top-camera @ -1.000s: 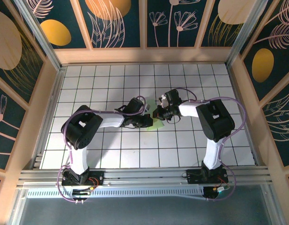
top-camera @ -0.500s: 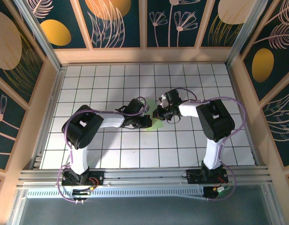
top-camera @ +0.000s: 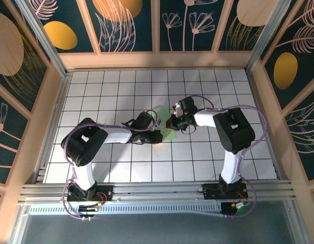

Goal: Fold a paper plane with a square sheet of paper (fold left side to right side)
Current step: Fold the triangle a second time at the center of the table, then turn over the paper at the center of the table.

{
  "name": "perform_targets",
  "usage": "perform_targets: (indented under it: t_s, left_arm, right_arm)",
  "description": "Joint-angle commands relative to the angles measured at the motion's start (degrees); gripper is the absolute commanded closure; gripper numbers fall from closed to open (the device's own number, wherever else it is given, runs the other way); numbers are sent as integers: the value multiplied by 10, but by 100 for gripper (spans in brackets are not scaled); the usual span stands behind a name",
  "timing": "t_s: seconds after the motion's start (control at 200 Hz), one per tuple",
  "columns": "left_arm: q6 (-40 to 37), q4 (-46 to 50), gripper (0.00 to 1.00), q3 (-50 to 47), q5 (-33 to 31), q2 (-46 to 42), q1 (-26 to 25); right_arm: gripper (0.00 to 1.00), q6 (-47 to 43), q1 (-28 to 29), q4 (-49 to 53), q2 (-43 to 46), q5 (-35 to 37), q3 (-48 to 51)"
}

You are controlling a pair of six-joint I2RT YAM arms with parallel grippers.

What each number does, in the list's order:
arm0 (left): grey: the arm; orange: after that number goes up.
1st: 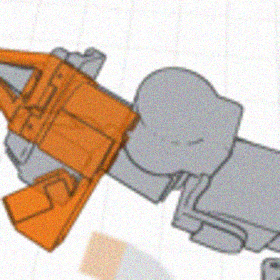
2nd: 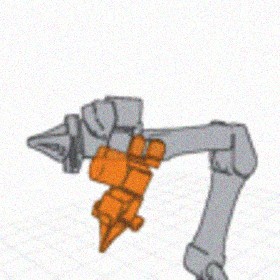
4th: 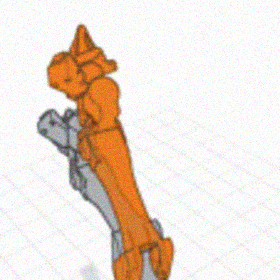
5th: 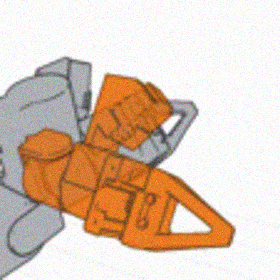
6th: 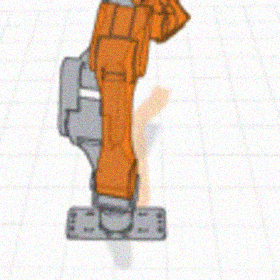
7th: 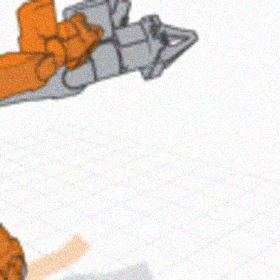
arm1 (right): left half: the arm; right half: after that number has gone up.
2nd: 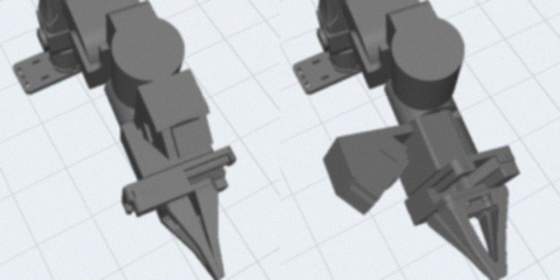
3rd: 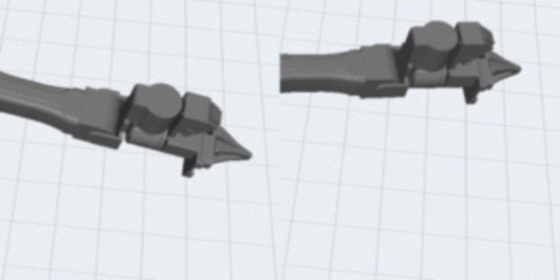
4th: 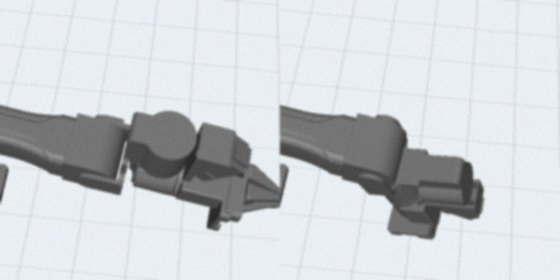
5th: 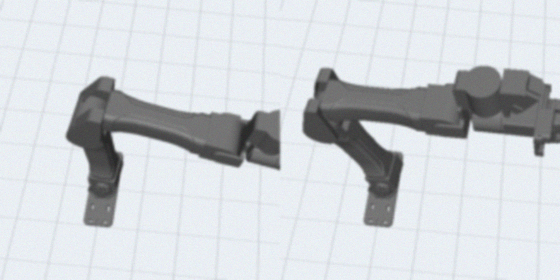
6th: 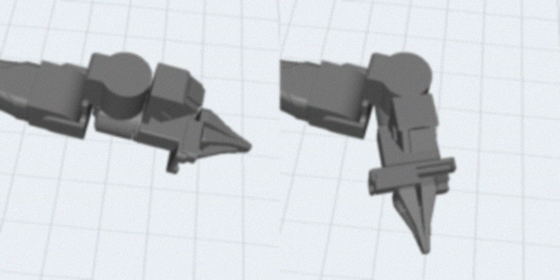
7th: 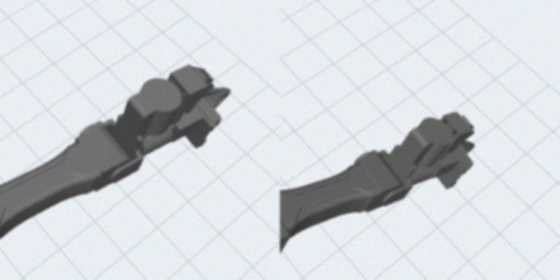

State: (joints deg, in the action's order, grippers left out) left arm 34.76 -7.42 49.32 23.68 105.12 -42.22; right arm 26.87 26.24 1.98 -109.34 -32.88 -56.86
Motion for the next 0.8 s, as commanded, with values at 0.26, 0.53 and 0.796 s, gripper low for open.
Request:
perform_targets:
  t_s: [0.26, 0.53, 0.796]
  left_arm:
    - [12, 35, 100, -43, -25, -53, -8]
    - [89, -59, 94, -79, -13, -145, 35]
    - [133, -140, 74, -95, -4, -127, 73]
  right_arm:
    - [100, -11, -3, 41, -6, 24, 7]
    - [91, 18, -3, -13, 61, -19, 2]
    - [54, 25, -24, -55, 149, 48, 59]
